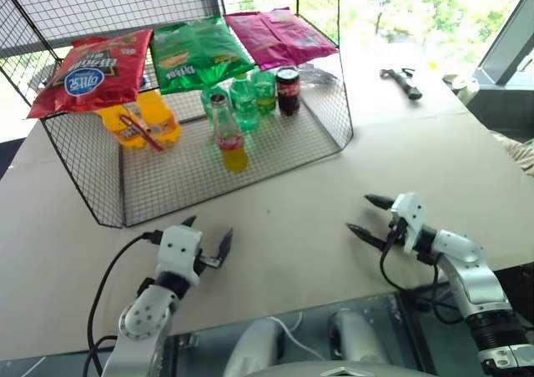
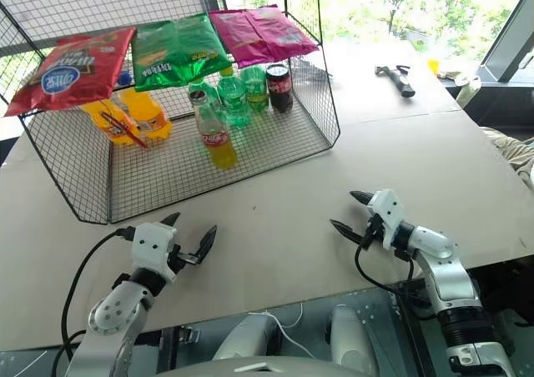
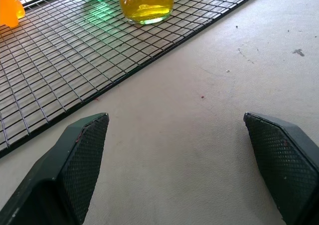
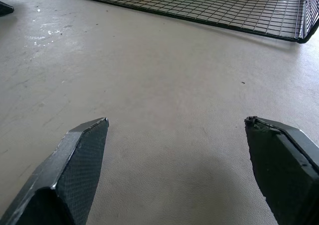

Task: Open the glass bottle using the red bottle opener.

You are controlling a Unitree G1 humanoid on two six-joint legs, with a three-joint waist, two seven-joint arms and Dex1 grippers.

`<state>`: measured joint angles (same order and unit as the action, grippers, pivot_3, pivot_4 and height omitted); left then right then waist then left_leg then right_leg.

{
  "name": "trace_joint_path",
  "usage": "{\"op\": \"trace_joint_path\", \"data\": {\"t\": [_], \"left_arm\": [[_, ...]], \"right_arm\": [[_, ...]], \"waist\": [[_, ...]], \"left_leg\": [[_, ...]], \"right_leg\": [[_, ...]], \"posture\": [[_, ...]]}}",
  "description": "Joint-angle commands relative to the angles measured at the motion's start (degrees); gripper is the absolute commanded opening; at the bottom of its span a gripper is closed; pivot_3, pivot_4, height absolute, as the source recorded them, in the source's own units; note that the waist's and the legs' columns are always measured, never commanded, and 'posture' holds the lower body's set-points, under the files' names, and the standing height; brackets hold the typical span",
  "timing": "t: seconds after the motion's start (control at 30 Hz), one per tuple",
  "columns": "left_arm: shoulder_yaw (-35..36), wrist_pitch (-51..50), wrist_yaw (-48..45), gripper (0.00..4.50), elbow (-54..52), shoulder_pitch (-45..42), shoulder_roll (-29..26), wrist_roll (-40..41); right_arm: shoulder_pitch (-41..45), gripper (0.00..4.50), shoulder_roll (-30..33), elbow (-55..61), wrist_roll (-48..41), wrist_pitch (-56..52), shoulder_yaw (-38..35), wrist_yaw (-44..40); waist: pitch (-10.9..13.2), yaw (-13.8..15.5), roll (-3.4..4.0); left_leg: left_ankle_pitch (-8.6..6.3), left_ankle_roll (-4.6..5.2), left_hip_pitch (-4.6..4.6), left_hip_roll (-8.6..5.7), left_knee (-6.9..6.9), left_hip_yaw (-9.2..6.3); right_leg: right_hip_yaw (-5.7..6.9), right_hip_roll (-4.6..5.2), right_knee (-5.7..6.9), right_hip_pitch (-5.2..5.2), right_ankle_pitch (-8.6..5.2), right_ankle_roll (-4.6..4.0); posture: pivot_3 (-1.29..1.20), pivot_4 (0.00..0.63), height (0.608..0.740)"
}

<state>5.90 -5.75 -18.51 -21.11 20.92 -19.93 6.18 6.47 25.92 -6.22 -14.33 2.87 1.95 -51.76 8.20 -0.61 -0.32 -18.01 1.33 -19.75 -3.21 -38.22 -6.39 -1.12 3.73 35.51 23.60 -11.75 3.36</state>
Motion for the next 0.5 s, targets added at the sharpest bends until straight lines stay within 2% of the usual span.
{"op": "trace_joint_path", "data": {"t": [0.03, 0.5], "left_arm": [[-0.5, -0.6, -1.0, 4.5, 1.4, 1.3, -0.5, -0.6], [0.9, 0.0, -2.0, 4.5, 2.5, -0.8, -0.7, 0.5]], "right_arm": [[0.5, 4.41, 0.0, 0.8, -0.6, 1.4, -0.6, -0.1], [0.5, 4.41, -0.6, 0.4, -0.2, 2.2, -0.4, 0.4]], "waist": [[0.0, 0.0, 0.0], [0.0, 0.1, 0.01]], "left_leg": [[0.0, 0.0, 0.0, 0.0, 0.0, 0.0], [0.0, 0.0, 0.0, 0.0, 0.0, -0.01]], "right_leg": [[0.0, 0.0, 0.0, 0.0, 0.0, 0.0], [0.02, 0.0, 0.01, 0.0, 0.0, 0.0]], "posture": [[0.0, 0.15, 0.74], [0.0, 0.15, 0.74]]}}
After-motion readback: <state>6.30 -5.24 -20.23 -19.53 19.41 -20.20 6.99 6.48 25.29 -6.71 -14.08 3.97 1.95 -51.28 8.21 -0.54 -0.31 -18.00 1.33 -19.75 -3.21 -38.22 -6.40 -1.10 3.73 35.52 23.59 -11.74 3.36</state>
